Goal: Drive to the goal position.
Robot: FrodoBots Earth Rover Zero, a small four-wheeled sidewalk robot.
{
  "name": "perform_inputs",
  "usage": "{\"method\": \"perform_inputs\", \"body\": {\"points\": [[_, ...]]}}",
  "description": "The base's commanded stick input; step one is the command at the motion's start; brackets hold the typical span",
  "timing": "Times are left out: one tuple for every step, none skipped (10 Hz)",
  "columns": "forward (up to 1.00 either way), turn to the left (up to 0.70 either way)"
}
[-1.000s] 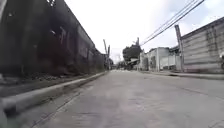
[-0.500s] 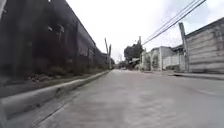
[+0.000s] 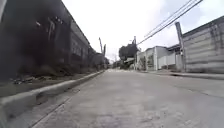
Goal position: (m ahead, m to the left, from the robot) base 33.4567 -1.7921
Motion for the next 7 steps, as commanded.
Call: {"method": "perform_inputs", "body": {"points": [[0.85, 0.00], [0.85, 0.00], [0.85, 0.00], [0.85, 0.00], [0.85, 0.00], [0.85, 0.00], [0.85, 0.00]]}}
